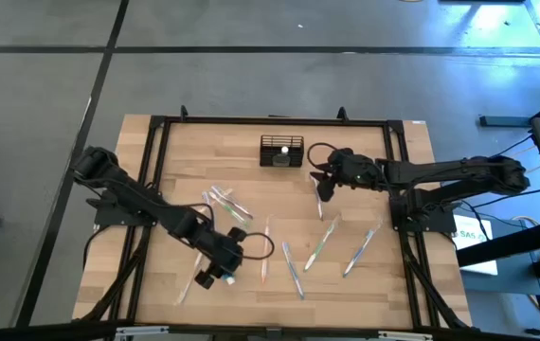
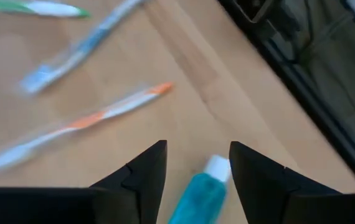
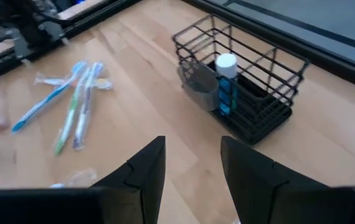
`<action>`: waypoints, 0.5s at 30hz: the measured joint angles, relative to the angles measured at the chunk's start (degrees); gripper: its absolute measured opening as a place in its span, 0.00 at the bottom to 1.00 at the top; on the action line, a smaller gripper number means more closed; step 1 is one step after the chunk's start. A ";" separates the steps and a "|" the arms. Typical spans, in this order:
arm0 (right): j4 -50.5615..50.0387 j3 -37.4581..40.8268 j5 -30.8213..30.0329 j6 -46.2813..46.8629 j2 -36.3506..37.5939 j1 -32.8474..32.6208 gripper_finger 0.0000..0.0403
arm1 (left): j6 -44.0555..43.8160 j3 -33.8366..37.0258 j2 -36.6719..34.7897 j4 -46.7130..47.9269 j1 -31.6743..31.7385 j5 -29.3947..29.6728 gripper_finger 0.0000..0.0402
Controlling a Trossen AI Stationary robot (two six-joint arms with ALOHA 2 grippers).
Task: Pick & Place toothbrushing station
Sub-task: Put the mouthwash into the middle section of the wire organizer
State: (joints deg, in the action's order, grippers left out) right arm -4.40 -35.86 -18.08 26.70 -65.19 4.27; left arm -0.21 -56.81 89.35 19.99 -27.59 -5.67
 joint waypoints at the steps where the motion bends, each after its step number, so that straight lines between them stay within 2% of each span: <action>1: 0.44 0.00 -0.41 0.38 -0.38 0.00 0.39 | -0.41 -0.33 0.94 0.00 -0.43 -0.31 0.44; 15: 1.23 0.00 -0.36 5.85 -4.58 -0.04 0.39 | -1.54 -1.73 10.77 -0.34 -1.98 -6.21 0.47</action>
State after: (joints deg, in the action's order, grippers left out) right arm -3.17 -35.86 -18.44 32.55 -69.77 4.23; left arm -1.74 -58.54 100.12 19.65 -29.57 -11.88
